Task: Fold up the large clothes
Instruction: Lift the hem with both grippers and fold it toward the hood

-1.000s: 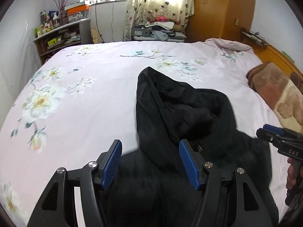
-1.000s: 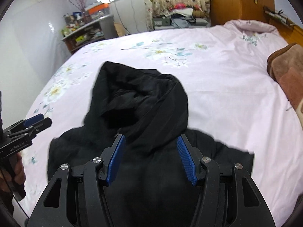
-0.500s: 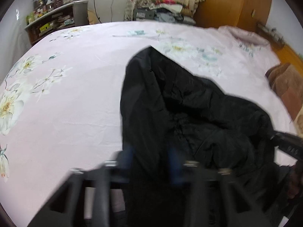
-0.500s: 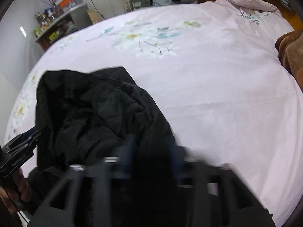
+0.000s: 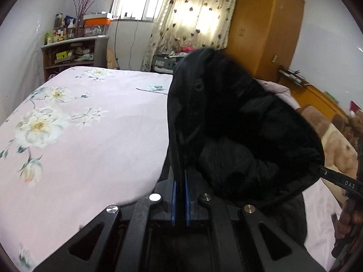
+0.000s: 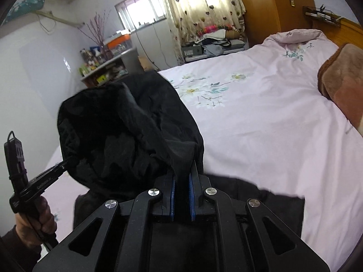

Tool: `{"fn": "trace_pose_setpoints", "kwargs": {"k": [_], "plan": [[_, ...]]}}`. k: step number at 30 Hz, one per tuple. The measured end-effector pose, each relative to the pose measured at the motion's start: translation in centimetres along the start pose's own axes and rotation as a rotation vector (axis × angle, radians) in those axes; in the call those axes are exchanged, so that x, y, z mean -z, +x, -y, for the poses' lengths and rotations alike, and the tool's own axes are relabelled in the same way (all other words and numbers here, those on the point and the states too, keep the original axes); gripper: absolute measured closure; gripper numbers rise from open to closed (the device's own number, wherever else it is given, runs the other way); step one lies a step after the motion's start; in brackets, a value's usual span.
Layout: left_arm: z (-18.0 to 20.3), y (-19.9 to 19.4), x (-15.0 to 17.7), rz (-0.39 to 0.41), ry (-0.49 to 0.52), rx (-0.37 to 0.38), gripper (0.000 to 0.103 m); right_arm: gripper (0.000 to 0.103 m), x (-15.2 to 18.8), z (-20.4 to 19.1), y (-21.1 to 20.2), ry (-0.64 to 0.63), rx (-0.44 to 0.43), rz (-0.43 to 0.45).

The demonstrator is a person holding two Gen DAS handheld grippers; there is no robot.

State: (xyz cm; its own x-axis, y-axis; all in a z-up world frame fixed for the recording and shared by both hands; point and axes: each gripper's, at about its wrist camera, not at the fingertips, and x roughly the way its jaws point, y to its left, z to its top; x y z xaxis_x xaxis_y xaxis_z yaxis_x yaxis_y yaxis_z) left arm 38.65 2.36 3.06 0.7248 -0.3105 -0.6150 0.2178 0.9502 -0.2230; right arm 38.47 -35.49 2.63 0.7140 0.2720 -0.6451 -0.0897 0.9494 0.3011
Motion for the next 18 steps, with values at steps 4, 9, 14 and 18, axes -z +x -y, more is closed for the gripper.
{"fn": "trace_pose_setpoints", "kwargs": {"k": [4,9,14,18], "plan": [[0.5,-3.1,3.4,-0.033,0.014,0.006,0.097,0.094,4.2,0.3,-2.3,0.030,-0.001,-0.038],[-0.6,-5.6,8.9,-0.125,-0.033,-0.005,0.096,0.094,9.7,1.6,-3.5,0.089,0.007,-0.125],[-1.8,-7.3,13.4,-0.224,-0.072,-0.026,0.096,0.094,13.0,2.3,-4.3,0.119,0.015,-0.196],[-2.9,-9.9,15.5,-0.248,-0.096,-0.026,0.095,0.089,13.0,1.9,-6.0,0.101,0.049,-0.187]]}}
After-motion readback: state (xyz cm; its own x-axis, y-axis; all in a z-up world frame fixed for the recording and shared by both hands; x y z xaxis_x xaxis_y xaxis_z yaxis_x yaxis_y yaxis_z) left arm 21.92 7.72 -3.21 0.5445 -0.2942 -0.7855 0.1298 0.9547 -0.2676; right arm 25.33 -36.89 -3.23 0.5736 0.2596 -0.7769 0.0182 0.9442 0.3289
